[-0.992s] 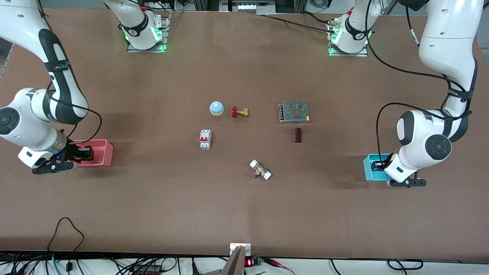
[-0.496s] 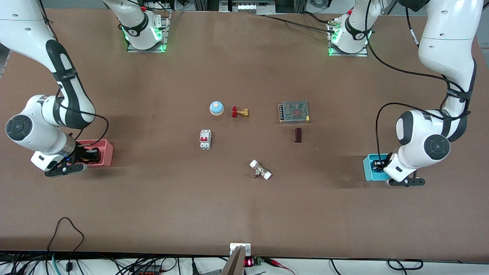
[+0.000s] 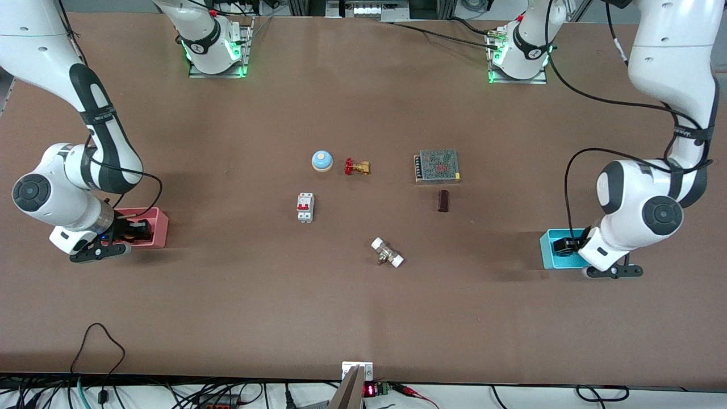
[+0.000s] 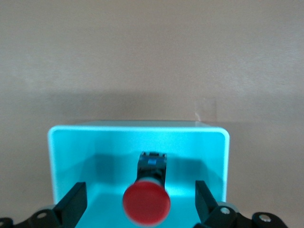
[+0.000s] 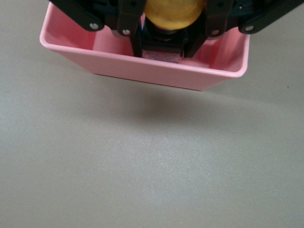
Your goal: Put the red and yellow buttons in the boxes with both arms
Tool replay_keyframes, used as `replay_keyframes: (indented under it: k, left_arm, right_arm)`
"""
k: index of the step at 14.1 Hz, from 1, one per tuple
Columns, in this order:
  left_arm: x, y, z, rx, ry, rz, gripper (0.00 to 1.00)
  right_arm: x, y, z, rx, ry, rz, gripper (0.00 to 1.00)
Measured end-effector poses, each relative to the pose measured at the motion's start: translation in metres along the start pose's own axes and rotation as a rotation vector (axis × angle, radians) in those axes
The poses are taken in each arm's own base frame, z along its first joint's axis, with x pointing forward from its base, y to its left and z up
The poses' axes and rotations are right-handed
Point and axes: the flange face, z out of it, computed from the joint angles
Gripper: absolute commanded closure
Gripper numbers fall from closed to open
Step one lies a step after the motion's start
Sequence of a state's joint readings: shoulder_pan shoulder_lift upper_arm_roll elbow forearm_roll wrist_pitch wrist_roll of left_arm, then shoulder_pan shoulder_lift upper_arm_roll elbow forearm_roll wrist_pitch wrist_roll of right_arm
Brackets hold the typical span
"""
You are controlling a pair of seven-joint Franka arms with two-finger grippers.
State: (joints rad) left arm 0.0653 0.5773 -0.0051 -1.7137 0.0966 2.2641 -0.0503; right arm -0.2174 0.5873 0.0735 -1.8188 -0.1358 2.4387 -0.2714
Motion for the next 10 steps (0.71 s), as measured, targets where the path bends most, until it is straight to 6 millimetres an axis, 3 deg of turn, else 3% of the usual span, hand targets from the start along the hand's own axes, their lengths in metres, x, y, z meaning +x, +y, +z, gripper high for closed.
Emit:
replay_keyframes:
  k: [2,5,8,10]
  left_arm:
    - [-0.001,0.002,-0.039,-0.001,0.014,0.004,0.0]
    - [-0.007,0.022,-0.111,-0.007,-0.003,0.034,0.0]
    - [-0.018,0.064,-0.199,-0.019,-0.045,0.098,0.0]
    - [-0.028,0.079,-0.249,-0.021,-0.073,0.13,0.0]
  right_arm:
    - [0.0,0.0,0.001,0.0,0.001,0.001,0.32]
    - [0.0,0.001,0.002,0.0,0.001,0.001,0.01]
    - [0.0,0.001,0.002,0.0,0.002,0.002,0.0]
    - [0.001,0.002,0.0,-0.002,0.006,0.002,0.0]
